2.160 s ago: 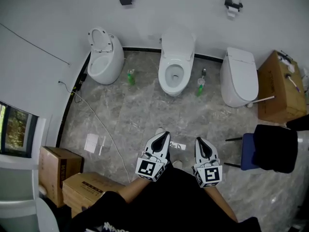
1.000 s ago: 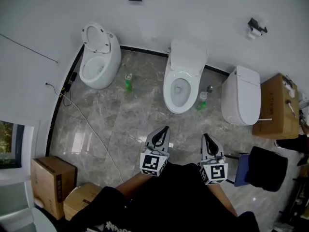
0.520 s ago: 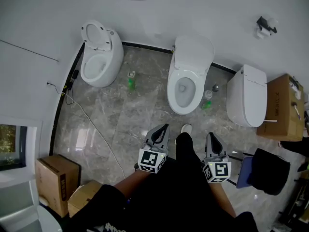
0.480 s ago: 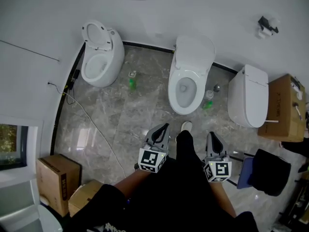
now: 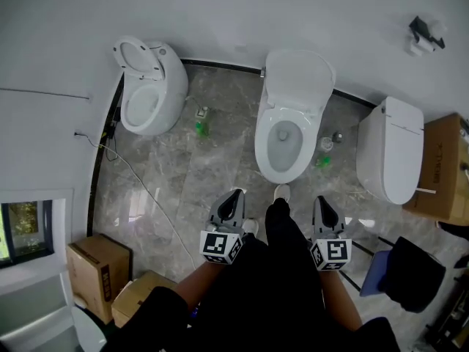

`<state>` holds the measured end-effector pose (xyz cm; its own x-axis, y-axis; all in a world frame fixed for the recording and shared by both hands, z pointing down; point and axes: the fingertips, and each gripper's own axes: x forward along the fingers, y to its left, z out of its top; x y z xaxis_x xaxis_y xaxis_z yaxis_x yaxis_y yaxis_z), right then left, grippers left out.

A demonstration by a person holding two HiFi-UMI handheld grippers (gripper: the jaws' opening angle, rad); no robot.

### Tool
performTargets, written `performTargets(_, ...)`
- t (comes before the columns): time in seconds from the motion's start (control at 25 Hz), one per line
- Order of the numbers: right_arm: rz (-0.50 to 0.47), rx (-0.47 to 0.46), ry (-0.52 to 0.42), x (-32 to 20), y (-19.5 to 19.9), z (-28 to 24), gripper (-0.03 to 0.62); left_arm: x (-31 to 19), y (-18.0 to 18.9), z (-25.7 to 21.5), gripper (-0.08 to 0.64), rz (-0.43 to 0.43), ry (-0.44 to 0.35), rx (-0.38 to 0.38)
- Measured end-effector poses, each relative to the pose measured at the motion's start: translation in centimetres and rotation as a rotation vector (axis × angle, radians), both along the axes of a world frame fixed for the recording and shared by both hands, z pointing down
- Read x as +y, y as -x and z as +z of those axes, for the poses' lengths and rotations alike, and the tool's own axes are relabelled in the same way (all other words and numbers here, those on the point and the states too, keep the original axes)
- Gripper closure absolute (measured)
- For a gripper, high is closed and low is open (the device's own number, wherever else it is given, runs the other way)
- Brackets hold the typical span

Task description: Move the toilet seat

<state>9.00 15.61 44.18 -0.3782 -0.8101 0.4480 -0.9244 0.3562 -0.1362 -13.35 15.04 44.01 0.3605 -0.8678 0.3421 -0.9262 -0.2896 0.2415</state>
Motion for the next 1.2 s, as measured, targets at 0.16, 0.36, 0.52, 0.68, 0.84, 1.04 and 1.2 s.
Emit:
performTargets(0.16, -0.052, -0.011, 0.072, -4.4, -2.0, 5.2, 0.560, -3.1, -2.7, 5.3, 0.545, 0.008, 0.124, 0.016)
performTargets(0.36, -0.058, -0.051, 0.168, -7.5, -3.5, 12.2, 0.560, -6.2, -4.3, 11.3, 0.545, -0.016, 0.196, -0.009)
performTargets(0.52, -0.093, -0.033, 0.240, -8.8, -3.4, 18.4, 0.560, -6.8, -4.1, 17.5, 0.545, -0.054, 0.225, -0.033)
performTargets(0.68, -0.081, -0.030, 0.304, -8.6, -3.2, 25.9, 0.560, -5.6, -5.5, 25.3, 0.545, -0.038, 0.348, 0.053)
performTargets(0.84, -0.058, -0.046, 0.356, -8.9, -2.1, 33.7, 0.558, -5.7, -5.8, 32.3, 0.545, -0.025, 0.383, 0.033)
performTargets(1.04, 0.008, -0.073, 0.446, -8.1, -1.5, 42.1, 0.558, -7.1, -5.6, 39.6, 0.543, -0.018, 0.439, 0.013)
performTargets(1.2, 0.052, -0.048, 0.471, -8.8, -2.6, 47.0, 0.558, -8.9, -6.7, 43.8, 0.543, 0.094, 0.457, -0.080)
